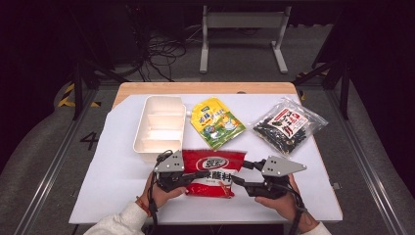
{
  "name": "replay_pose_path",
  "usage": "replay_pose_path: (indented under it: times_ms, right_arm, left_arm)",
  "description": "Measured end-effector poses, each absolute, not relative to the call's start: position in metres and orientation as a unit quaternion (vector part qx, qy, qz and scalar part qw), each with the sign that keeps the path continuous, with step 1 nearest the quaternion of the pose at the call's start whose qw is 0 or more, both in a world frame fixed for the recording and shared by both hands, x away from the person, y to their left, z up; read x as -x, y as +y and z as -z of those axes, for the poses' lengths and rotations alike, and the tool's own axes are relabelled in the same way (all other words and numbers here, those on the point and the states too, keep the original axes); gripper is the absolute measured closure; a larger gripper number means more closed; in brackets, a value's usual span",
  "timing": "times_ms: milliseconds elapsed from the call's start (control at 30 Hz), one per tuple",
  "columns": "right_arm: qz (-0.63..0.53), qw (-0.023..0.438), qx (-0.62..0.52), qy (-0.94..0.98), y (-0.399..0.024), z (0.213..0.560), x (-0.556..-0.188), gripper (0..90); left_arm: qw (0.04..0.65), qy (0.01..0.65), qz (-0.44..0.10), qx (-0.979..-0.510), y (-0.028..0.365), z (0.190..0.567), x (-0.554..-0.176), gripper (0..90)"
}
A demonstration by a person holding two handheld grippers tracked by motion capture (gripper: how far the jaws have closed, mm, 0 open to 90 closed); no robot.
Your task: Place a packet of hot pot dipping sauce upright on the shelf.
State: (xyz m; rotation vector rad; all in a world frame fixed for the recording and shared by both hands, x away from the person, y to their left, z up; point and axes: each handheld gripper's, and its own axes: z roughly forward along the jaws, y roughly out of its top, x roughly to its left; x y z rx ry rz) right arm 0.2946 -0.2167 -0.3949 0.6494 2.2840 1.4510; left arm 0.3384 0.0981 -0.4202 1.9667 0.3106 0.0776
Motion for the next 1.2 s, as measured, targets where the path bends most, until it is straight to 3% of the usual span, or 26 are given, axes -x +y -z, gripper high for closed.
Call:
replay_pose_path:
  times_ms: [67,267,700,1033,1200]
  right_arm:
    - [-0.501,0.178,-0.243,0.812,-0.226,0.397,-0.292,34.4]
    - [-0.461,0.186,-0.274,0.823,-0.255,0.411,-0.287,29.7]
    - [-0.431,0.199,-0.329,0.816,-0.293,0.429,-0.29,26.3]
    - [-0.432,0.191,-0.329,0.818,-0.287,0.433,-0.295,25.4]
    - [-0.439,0.185,-0.331,0.814,-0.288,0.435,-0.29,25.2]
  left_arm:
    - [0.547,0.125,-0.035,-0.827,0.1,0.419,-0.335,90.0]
    - [0.548,0.12,-0.037,-0.827,0.099,0.417,-0.333,90.0]
    - [0.565,0.129,-0.06,-0.813,0.115,0.402,-0.329,90.0]
    - [0.585,0.137,-0.119,-0.791,0.139,0.373,-0.333,90.0]
    - [0.576,0.142,-0.176,-0.786,0.151,0.346,-0.339,90.0]
